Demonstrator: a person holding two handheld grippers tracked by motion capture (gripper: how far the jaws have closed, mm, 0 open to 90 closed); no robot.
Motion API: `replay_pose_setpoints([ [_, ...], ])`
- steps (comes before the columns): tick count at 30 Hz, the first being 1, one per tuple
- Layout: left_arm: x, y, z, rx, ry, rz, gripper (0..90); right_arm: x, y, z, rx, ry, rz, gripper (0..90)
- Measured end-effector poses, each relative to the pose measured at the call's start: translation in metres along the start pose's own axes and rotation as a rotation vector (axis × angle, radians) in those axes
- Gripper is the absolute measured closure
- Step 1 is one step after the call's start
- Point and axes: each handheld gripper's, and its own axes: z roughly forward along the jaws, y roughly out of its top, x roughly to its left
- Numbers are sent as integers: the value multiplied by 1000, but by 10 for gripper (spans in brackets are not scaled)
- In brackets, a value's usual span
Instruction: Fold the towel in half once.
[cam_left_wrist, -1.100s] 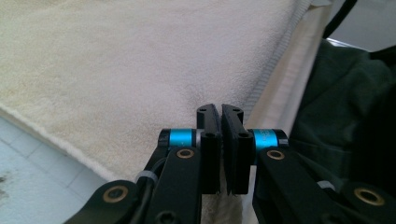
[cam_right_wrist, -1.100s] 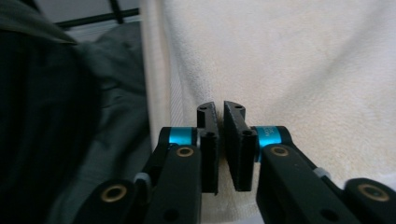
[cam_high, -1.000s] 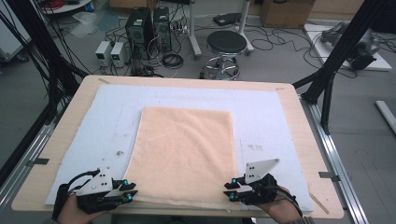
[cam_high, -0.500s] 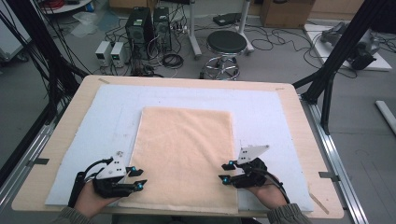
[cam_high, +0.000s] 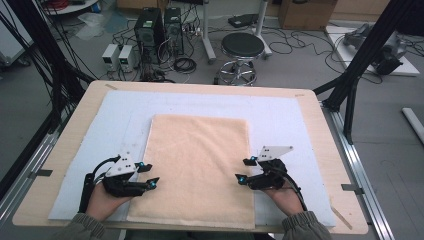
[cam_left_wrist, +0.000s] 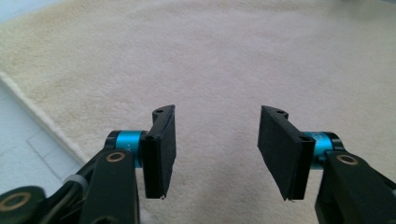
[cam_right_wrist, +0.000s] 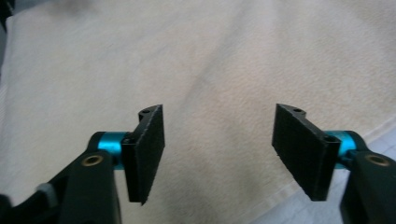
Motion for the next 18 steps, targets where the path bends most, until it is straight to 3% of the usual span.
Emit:
replay_pose_setpoints([
  [5,4,1,0,-6,25,-16,403,-4,5,5,-4,-18,-2,288],
  [9,5,1,0,-7,45,-20,369,-6,10,10,9,-5,-9,264],
  [18,5,-1,-2,-2,48,-24,336,-4,11,13,11,-22,-5,203],
])
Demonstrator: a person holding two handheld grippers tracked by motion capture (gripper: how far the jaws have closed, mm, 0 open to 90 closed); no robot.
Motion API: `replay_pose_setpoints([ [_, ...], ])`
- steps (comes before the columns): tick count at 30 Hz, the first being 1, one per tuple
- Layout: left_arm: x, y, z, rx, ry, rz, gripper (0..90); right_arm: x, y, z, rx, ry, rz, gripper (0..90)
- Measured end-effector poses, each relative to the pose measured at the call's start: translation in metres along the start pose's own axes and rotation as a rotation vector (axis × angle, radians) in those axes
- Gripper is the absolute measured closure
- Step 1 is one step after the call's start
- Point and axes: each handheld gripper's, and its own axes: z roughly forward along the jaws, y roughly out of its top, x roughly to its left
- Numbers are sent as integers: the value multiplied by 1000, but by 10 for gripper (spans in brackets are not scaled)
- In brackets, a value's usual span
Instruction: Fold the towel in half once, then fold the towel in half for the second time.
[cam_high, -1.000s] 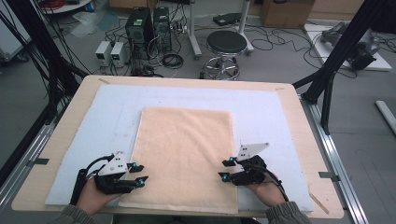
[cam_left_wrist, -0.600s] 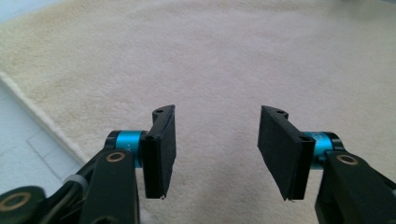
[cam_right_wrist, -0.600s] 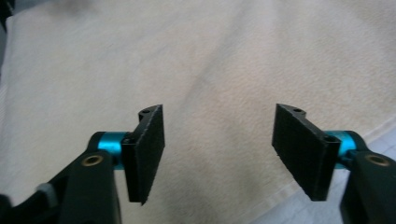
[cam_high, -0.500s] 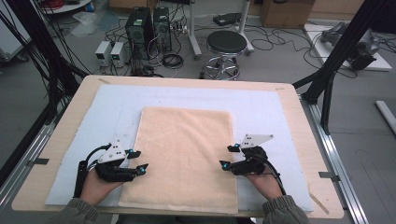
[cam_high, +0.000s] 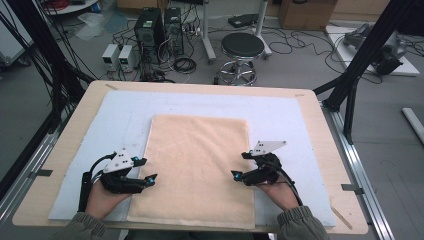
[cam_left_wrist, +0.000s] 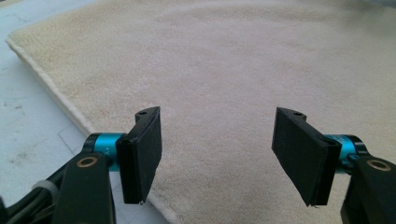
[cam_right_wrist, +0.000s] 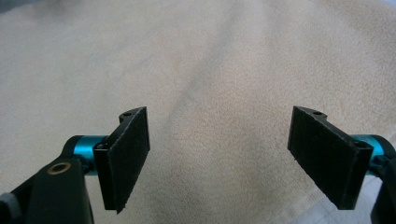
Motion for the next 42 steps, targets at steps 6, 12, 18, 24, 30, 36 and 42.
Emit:
replay_pose_setpoints([
  [6,0,-1,0,3,0,2,333,1,0,-1,2,-2,-10,194],
  [12,1,-1,2,8,-5,3,329,2,0,-1,9,4,-10,193],
  [18,6,1,2,4,-6,-11,334,-1,1,-3,7,-3,-10,193],
  [24,20,13,5,-10,4,-27,343,-17,14,-9,-10,-42,-5,194],
  [30,42,38,12,-42,57,-63,342,-42,40,-13,-8,-114,-10,193],
  [36,73,64,26,-52,111,-124,359,-70,62,-13,-4,-165,9,193],
  [42,105,78,40,-40,169,-170,381,-92,73,-2,5,-187,32,192],
])
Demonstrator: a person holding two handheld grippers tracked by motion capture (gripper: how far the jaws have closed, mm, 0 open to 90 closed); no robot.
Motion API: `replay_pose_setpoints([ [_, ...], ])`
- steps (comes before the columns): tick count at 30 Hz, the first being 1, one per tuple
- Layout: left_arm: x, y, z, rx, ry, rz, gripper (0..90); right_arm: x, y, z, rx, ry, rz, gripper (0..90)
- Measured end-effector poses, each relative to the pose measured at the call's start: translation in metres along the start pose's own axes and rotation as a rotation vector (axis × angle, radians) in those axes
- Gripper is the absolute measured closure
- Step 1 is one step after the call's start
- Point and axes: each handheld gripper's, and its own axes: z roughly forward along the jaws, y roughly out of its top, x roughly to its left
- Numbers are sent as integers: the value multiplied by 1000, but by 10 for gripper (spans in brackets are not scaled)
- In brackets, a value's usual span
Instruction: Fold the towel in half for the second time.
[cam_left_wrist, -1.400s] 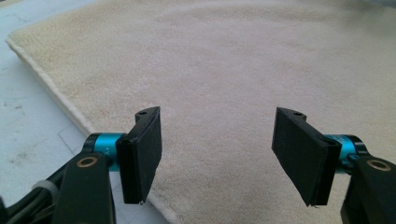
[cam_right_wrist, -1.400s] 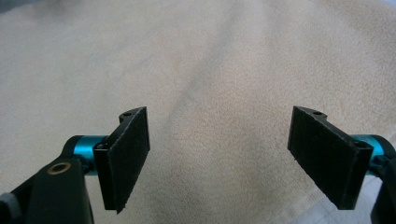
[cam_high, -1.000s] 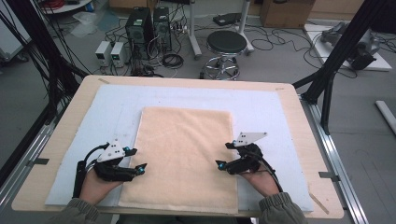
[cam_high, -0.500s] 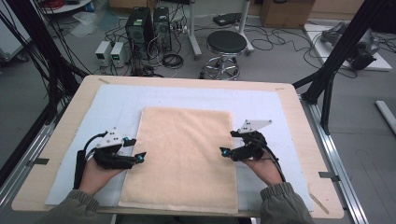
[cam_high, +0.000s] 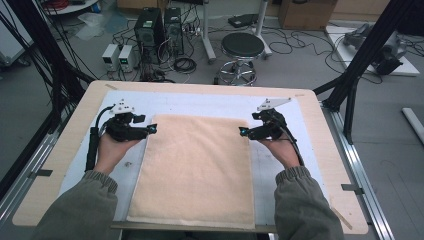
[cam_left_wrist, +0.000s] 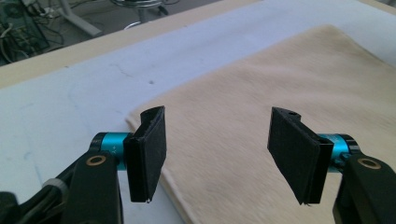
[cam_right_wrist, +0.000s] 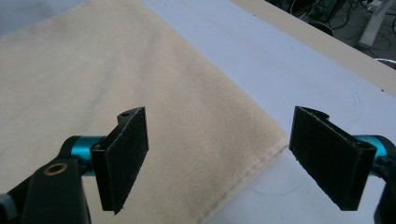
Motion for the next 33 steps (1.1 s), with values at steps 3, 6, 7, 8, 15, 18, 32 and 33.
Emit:
replay_pose_setpoints([
  [3,14,-3,11,8,24,-26,382,-6,-2,12,-3,-6,4,193],
  [6,22,-11,24,37,22,-36,391,-13,-9,26,18,-8,36,193],
  [7,24,-14,29,39,20,-40,391,-15,-11,31,26,-11,37,194],
  [8,26,-15,33,41,25,-43,392,-17,-14,36,38,-14,39,195],
  [15,27,-27,57,95,54,-35,407,-31,-27,51,75,-14,97,243],
  [18,27,-33,66,149,96,-51,398,-34,-31,55,101,-12,108,271],
  [32,27,-37,71,179,47,-126,643,-26,-37,67,110,38,123,610],
  [33,27,-37,71,177,34,-136,684,-26,-37,67,115,49,128,659],
])
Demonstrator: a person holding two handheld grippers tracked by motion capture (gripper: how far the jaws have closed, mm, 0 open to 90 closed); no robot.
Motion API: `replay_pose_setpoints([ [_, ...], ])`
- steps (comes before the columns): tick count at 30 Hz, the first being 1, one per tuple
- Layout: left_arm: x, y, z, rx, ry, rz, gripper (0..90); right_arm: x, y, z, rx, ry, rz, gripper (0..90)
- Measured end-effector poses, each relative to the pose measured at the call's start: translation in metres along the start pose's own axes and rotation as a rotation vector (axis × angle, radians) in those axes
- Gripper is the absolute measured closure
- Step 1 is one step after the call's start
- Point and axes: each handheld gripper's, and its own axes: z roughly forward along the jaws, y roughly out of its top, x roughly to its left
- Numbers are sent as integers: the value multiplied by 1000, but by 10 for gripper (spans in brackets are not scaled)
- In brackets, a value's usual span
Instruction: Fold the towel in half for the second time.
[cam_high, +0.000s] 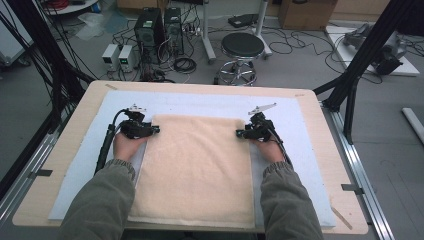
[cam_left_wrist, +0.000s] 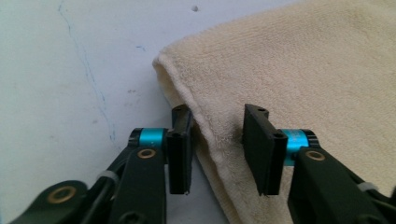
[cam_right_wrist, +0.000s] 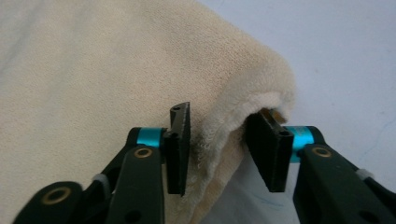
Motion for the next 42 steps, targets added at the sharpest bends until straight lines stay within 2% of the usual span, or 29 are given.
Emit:
replay_pose_setpoints([
  [1,0,0,0,0,-20,-11,734,0,0,0,0,17,-2,762],
  [2,0,0,1,-1,-32,-15,776,1,1,1,4,50,-4,785],
  [3,0,0,1,0,-34,-18,802,2,1,1,6,49,-16,799],
  [8,-1,1,-1,-2,-30,-10,832,2,2,-1,8,64,-1,818],
  [13,-2,4,-9,-32,-28,15,837,5,8,-11,-17,72,-27,822],
  [18,-5,9,-24,-82,-34,46,837,9,14,-29,-65,78,-47,822],
  [25,-14,10,-62,-177,-63,97,838,23,21,-57,-125,100,-103,822],
  [28,-21,3,-79,-204,-67,129,837,35,23,-72,-133,114,-130,822],
  [32,-32,-19,-103,-242,-86,178,837,57,17,-92,-148,136,-184,821],
  [33,-35,-25,-108,-234,-91,190,837,62,14,-96,-143,144,-195,821],
  [36,-47,-46,-121,-240,-108,235,836,79,0,-105,-127,164,-216,820],
  [38,-53,-59,-127,-248,-127,244,836,88,-11,-107,-114,171,-224,819],
  [39,-56,-68,-130,-244,-140,249,836,93,-16,-108,-81,179,-225,818],
  [41,-60,-81,-132,-222,-156,258,834,102,-29,-109,-76,192,-240,816],
  [42,-61,-87,-133,-214,-164,263,831,106,-36,-108,-51,202,-233,812],
])
